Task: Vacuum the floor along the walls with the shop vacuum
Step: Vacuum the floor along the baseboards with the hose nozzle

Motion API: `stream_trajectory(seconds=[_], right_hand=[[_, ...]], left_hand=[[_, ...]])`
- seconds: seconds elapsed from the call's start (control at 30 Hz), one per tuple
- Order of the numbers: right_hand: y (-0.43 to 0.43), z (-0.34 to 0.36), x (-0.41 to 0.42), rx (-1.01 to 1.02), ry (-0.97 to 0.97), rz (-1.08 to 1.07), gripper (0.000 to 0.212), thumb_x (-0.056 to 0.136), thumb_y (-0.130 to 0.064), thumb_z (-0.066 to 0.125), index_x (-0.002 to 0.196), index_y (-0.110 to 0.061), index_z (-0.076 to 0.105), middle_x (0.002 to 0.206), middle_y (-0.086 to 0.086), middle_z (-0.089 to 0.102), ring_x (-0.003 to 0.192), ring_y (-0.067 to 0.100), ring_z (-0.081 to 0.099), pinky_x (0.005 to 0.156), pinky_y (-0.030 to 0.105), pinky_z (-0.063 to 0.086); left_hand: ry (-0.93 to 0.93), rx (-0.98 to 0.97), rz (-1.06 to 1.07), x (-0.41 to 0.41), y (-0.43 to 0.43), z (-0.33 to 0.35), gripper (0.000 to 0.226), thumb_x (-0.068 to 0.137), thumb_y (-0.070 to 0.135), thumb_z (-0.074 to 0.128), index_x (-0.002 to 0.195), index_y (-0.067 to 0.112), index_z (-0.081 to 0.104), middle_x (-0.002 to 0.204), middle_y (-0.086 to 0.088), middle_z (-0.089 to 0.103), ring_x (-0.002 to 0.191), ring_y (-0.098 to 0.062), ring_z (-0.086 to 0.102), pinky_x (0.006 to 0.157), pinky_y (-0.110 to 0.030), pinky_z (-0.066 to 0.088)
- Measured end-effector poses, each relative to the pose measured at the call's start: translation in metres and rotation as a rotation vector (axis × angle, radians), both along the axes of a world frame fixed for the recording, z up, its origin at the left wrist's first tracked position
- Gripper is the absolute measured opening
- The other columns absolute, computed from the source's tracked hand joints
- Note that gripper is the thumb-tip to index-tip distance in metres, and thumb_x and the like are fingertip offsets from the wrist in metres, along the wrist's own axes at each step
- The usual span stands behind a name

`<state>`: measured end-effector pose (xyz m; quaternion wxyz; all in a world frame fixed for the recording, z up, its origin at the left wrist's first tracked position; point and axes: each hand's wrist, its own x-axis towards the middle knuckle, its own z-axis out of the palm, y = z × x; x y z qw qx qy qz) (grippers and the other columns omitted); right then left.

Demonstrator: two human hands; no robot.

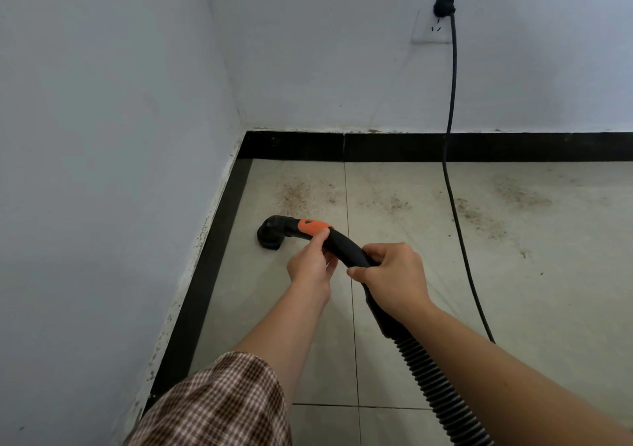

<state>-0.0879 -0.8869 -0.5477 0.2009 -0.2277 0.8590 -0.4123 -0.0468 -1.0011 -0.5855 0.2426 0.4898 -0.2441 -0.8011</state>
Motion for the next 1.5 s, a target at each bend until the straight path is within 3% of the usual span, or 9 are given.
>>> stream_trajectory(seconds=[0.27,0.57,0.8,1.0,1.17,1.27,1.5], right_hand=[[0.019,0.003,-0.013,0.004,-0.012,-0.045,0.005,0.076,-0.010,0.074,0.078,-0.007,0.071,0.070,0.019,0.067,0.051,0.026,0.059,0.055,0.040,0.054],[0.039,0.003,-0.029,-0.003,-0.026,-0.092,0.008,0.076,-0.011,0.076,0.073,-0.018,0.072,0.066,0.012,0.068,0.049,0.015,0.056,0.051,0.029,0.048],[0.047,0.004,-0.038,-0.012,-0.028,-0.148,0.009,0.076,-0.011,0.076,0.076,-0.020,0.074,0.066,0.011,0.069,0.049,0.017,0.057,0.054,0.035,0.054],[0.055,0.002,-0.046,-0.010,-0.035,-0.186,0.014,0.075,-0.011,0.077,0.068,-0.023,0.070,0.057,0.009,0.064,0.042,0.015,0.053,0.048,0.026,0.045],[0.061,0.001,-0.052,-0.021,-0.033,-0.236,0.012,0.074,-0.012,0.078,0.073,-0.022,0.072,0.065,0.013,0.068,0.047,0.024,0.060,0.054,0.036,0.054],[0.063,-0.002,-0.055,-0.014,-0.032,-0.247,0.008,0.072,-0.012,0.078,0.078,-0.011,0.073,0.071,0.020,0.067,0.051,0.025,0.056,0.061,0.044,0.056],[0.068,-0.006,-0.058,-0.021,-0.051,-0.287,0.011,0.073,-0.012,0.077,0.080,-0.007,0.072,0.072,0.023,0.065,0.052,0.024,0.052,0.062,0.048,0.055]], left_hand=[[0.022,0.020,-0.028,-0.015,0.018,0.001,0.008,0.086,0.009,0.072,0.088,0.006,0.065,0.088,-0.010,0.072,0.080,-0.016,0.069,0.065,-0.024,0.054],[0.029,0.041,-0.051,-0.037,0.038,-0.001,0.010,0.084,0.009,0.075,0.089,0.004,0.067,0.090,-0.012,0.073,0.083,-0.018,0.071,0.067,-0.025,0.055],[0.038,0.033,-0.108,-0.051,0.043,0.000,0.010,0.085,0.008,0.073,0.090,0.004,0.066,0.092,-0.012,0.073,0.087,-0.019,0.070,0.075,-0.028,0.055],[0.058,0.044,-0.152,-0.061,0.049,-0.001,0.010,0.085,0.008,0.072,0.092,0.005,0.066,0.091,-0.011,0.073,0.083,-0.017,0.070,0.072,-0.026,0.055],[0.070,0.054,-0.185,-0.071,0.054,-0.002,0.015,0.084,0.007,0.072,0.098,0.003,0.067,0.090,-0.010,0.074,0.081,-0.015,0.071,0.071,-0.025,0.055],[0.066,0.059,-0.186,-0.076,0.057,-0.005,0.014,0.084,0.008,0.073,0.096,0.004,0.068,0.088,-0.009,0.075,0.079,-0.014,0.072,0.068,-0.024,0.055],[0.028,0.051,-0.189,-0.084,0.063,-0.007,0.009,0.082,0.008,0.075,0.089,0.006,0.069,0.090,-0.010,0.074,0.086,-0.018,0.072,0.067,-0.024,0.054]])
